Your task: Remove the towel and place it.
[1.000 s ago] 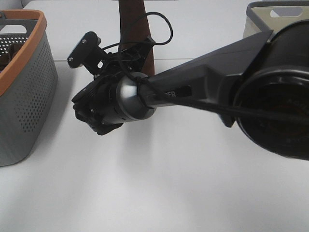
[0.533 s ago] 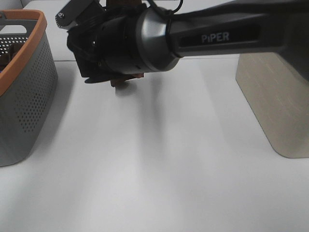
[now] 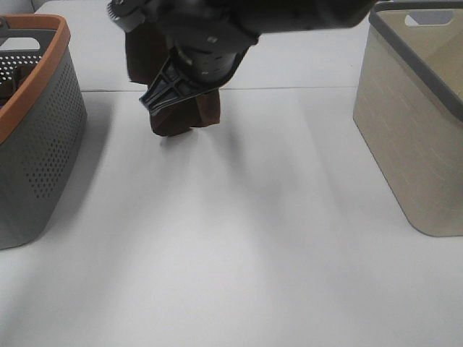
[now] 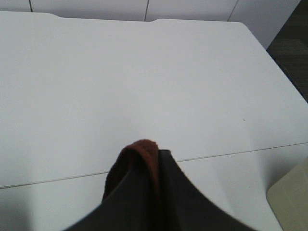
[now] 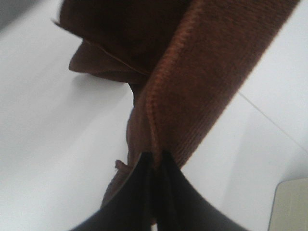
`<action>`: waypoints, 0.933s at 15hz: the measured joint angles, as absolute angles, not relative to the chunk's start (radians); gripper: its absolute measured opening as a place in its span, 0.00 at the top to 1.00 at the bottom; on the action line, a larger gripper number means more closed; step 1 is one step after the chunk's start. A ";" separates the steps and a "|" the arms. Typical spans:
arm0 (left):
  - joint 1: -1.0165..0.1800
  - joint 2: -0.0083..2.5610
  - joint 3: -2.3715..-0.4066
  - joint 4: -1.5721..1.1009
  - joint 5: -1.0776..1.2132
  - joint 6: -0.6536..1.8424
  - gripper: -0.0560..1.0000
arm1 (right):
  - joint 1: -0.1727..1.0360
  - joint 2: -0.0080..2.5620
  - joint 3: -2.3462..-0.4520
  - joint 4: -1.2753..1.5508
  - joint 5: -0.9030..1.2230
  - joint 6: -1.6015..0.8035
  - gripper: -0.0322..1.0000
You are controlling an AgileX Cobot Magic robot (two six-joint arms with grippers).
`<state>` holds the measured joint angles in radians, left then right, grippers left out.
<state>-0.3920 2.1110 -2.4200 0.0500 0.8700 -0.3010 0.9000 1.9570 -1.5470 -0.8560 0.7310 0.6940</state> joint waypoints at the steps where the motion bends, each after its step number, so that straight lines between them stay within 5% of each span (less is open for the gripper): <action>1: -0.380 2.111 -2.420 0.050 0.886 -0.267 0.91 | 0.851 1.921 -1.542 -0.757 0.710 0.618 0.97; 7: -0.373 2.111 -2.420 0.009 0.934 0.087 0.91 | 0.542 1.828 -1.541 -0.299 0.638 0.219 0.97; 14: -0.378 2.130 -2.420 -0.027 0.886 0.227 0.91 | 0.350 1.802 -1.634 -0.283 0.471 0.165 0.97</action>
<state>-0.3780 2.1300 -2.4200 -0.0270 0.8860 0.2270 0.3500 1.8020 -1.6340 -0.2830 0.4710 0.1650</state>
